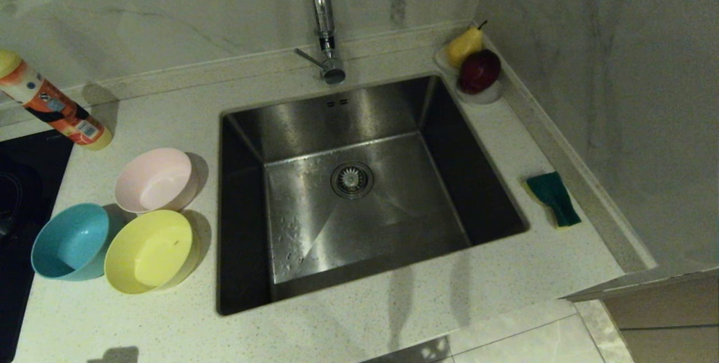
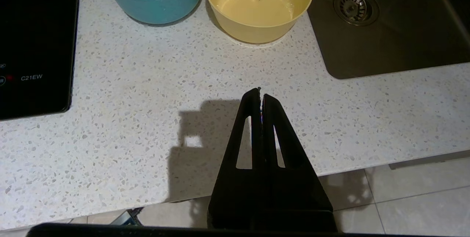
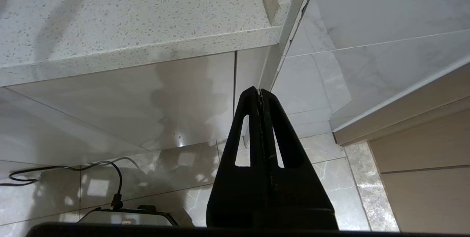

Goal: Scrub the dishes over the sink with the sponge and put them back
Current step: Grab the dish soap

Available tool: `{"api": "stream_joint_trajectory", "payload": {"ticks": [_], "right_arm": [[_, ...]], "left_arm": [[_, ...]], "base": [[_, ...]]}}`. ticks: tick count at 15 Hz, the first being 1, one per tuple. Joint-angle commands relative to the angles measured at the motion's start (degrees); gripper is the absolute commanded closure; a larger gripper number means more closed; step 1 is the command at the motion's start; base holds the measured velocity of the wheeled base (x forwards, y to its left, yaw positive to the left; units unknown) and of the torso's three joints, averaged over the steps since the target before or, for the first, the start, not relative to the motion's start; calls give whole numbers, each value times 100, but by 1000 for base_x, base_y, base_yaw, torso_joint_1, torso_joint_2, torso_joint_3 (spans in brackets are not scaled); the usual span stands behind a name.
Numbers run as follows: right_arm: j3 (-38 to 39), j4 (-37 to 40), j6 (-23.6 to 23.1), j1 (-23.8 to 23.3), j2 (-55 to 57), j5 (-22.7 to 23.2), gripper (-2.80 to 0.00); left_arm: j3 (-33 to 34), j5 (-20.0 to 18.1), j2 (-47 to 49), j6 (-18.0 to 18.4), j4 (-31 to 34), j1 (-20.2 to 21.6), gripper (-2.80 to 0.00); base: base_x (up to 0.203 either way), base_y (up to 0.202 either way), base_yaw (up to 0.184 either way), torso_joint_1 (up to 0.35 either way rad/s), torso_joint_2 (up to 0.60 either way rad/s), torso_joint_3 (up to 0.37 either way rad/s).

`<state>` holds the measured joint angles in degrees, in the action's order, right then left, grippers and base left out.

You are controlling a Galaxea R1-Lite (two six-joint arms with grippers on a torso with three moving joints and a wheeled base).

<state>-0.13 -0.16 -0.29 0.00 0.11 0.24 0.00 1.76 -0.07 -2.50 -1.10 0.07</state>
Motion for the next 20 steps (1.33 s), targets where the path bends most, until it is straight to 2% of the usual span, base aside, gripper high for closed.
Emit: {"api": "stream_joint_trajectory", "payload": {"ticks": [1, 8, 9, 13, 15, 17, 19, 20], "right_arm": [[-4, -2, 1, 0, -2, 2, 0], [-4, -2, -6, 0, -2, 2, 0], [-4, -2, -6, 1, -2, 2, 0], [-4, -2, -6, 0, -2, 2, 0], [-4, -2, -6, 0, -2, 2, 0], [-3, -2, 1, 0, -2, 4, 0], [0, -2, -1, 0, -2, 2, 0], [-4, -2, -6, 0, -2, 2, 0]], "left_arm": [[26, 0, -1, -5, 14, 1, 0], [28, 12, -1, -5, 3, 1, 0], [-147, 47, 7, -15, 7, 1, 0], [-1728, 416, 567, 12, 42, 1, 0], [-2239, 776, 1221, 252, 65, 1, 0], [-2684, 904, 1979, 369, 47, 18, 0], [-3219, 1041, 2916, 324, 38, 47, 0], [-3518, 1160, 3397, 178, 36, 54, 0]], "base": [[0, 0, 0, 0, 0, 0], [0, 0, 0, 0, 0, 0], [0, 0, 0, 0, 0, 0], [0, 0, 0, 0, 0, 0], [0, 0, 0, 0, 0, 0], [0, 0, 0, 0, 0, 0], [0, 0, 0, 0, 0, 0], [0, 0, 0, 0, 0, 0]]}}
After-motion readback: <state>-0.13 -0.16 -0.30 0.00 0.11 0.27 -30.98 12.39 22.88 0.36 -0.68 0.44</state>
